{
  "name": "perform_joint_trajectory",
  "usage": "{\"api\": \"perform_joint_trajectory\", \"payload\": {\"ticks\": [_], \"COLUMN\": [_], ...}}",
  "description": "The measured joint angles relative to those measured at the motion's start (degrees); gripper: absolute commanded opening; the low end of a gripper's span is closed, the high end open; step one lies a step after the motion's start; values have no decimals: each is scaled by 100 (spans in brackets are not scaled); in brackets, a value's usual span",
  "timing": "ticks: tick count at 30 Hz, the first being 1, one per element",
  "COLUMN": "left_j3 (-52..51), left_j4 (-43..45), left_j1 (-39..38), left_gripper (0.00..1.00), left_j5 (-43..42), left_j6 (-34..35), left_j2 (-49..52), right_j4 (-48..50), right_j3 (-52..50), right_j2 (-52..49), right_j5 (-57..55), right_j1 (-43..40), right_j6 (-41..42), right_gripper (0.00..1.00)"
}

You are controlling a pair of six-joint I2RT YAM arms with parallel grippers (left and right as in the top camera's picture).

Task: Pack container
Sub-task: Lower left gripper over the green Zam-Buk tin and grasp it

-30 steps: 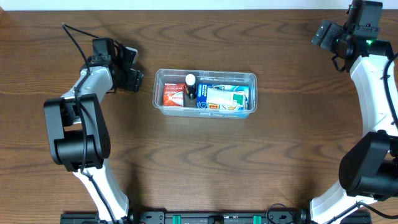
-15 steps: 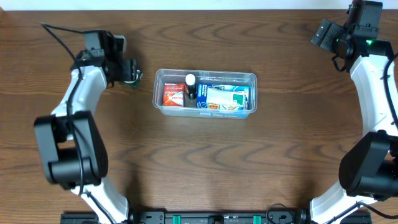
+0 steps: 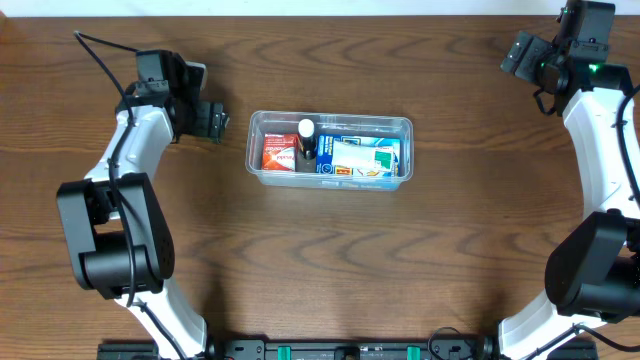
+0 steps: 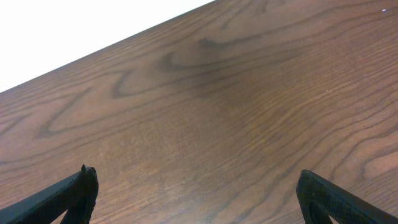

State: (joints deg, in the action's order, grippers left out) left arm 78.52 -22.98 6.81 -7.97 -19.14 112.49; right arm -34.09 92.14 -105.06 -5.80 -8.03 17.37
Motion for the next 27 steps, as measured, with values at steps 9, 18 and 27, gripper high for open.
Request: {"api": "perform_joint_trajectory", "payload": {"ticks": [9, 18, 27], "left_j3": [0, 0, 0], "left_j4": [2, 26, 127], "left_j1": [-7, -76, -179], "left_gripper": [89, 89, 75], "left_j5": [55, 68, 68], "left_j6": [-153, -190, -192], "left_j2": [389, 446, 647], "right_j4": [0, 0, 0], "right_j3": [0, 0, 0], "right_j2": [0, 0, 0], "right_j5": [2, 2, 2], "right_j1": [0, 0, 0], "right_j6": [2, 0, 2], "right_gripper": [99, 99, 99]}}
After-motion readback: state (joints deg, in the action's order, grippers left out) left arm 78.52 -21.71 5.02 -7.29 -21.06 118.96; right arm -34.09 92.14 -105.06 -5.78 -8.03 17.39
